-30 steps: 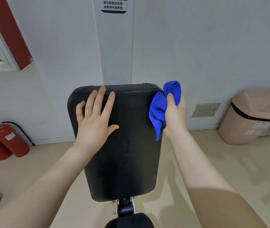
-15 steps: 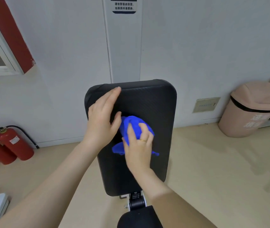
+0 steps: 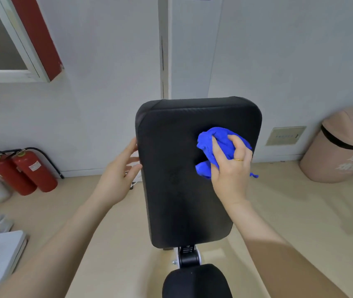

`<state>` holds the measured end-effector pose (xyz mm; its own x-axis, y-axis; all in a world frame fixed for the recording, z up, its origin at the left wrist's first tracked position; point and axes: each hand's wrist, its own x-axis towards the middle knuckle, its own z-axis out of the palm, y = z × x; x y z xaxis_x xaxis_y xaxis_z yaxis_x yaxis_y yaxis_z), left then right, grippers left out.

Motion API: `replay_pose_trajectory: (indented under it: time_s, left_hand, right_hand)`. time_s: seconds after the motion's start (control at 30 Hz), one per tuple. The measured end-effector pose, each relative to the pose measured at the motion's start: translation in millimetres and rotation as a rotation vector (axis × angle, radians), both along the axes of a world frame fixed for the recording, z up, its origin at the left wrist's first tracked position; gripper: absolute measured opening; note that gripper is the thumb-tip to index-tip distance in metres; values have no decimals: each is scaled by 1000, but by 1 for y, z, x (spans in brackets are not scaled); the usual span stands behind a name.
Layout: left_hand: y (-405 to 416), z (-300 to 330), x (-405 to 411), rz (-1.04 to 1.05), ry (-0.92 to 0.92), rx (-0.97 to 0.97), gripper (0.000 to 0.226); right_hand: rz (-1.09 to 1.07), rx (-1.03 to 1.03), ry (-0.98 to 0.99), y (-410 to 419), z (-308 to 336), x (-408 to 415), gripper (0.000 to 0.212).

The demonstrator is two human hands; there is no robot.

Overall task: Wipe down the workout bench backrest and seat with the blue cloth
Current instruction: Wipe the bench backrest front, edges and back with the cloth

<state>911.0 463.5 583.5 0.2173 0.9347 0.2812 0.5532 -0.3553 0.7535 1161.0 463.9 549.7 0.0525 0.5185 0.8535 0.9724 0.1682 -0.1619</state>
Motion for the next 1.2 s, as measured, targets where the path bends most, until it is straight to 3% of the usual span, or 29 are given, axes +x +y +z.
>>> replay_pose_trajectory:
  time_s: [0.17,0.23,0.4,0.6,0.73,0.8,0.87,1.0,1.1,1.2]
  left_hand:
    - [4,-2,-9,-29,-70,-130,84]
    - [7,-3,-14,-57,-153,-196,94]
    - [15,-7,-24,-130,-234,-263,95]
    - [21,-4,-29,-171,-281,-273,89]
    - [28,-4,-32,-178,-346,-302,79]
    - [32,-8,-36,-205,-380,-328,74]
    - [35,-12,-40,-248,-373,-354,73]
    - [36,-13,-55,-300,-270,-309,77]
    - [36,-19,-79,-197,-316,-299,70]
    - [39,-23,-101,-104,-364,-327,56]
  right_hand:
    - [99,12,-93,-5,-29,-64,51]
    - [184,-31,-187,-10,-42,-92,51]
    - [369,-122,-497,-10,-43,-104,47]
    - [93,52,-182,6,20,-44,55]
    - [71,62,-16,4,24,-58,50]
    - [129,42,-150,1,5,-81,49]
    - [225,-31,-427,-6,-20,-105,42]
    - [293,-342,-919,-21,-58,-134,26]
    - [264,-476,-1081,-17,-33,-138,16]
    - [187,-356,-1045,1,30,-148,8]
